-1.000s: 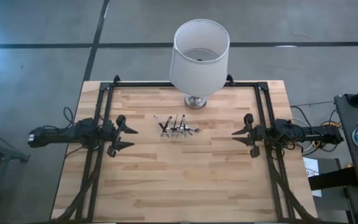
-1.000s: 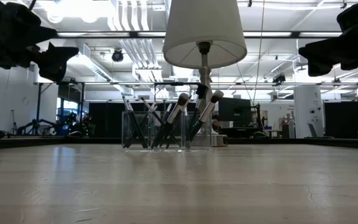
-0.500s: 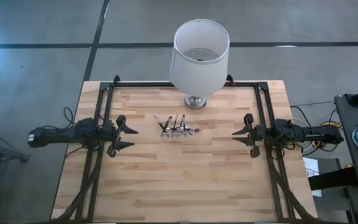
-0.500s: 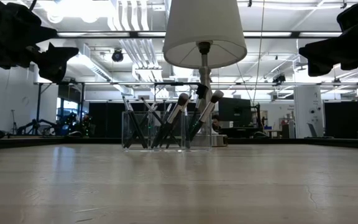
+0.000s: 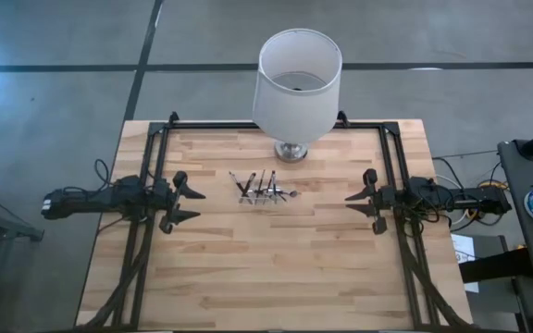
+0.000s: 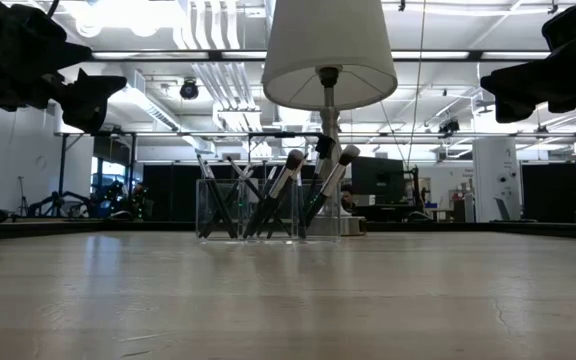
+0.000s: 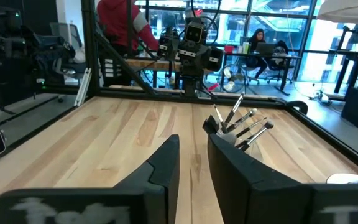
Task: Put items in baskets/containers
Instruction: Return to Home Position
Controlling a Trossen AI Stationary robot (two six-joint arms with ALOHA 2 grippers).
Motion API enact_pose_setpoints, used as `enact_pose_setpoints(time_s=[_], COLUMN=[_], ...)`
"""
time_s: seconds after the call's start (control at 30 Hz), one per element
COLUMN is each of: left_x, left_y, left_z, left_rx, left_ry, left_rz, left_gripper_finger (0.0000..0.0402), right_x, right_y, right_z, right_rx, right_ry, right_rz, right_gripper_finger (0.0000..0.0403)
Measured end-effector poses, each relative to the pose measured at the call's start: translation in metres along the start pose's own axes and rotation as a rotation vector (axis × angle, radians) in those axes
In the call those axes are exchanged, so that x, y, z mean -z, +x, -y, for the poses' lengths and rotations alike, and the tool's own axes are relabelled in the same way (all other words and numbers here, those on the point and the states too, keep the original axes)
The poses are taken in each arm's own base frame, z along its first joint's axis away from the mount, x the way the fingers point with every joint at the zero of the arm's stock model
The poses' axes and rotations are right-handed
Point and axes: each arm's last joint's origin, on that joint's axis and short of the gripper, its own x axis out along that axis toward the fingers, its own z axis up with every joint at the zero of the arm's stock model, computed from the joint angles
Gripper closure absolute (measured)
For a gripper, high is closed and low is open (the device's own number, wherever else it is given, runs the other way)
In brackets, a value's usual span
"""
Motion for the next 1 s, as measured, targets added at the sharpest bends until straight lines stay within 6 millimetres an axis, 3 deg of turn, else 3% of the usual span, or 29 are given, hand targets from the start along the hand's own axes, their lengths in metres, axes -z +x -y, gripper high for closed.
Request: enact_pose_setpoints(time_s=[1.0], left_x=[0.0003], left_y=[0.0000], left_z=[-0.0001], left_rx=[0.000], left_ry=[0.000], left_rz=[-0.003], left_gripper_finger=[0.0147], right_x=[0.0000], right_y=[0.0000], right_z=[0.0000], right_rx=[0.000], right_ry=[0.000], right_rz=[0.000], right_gripper_finger=[0.0323])
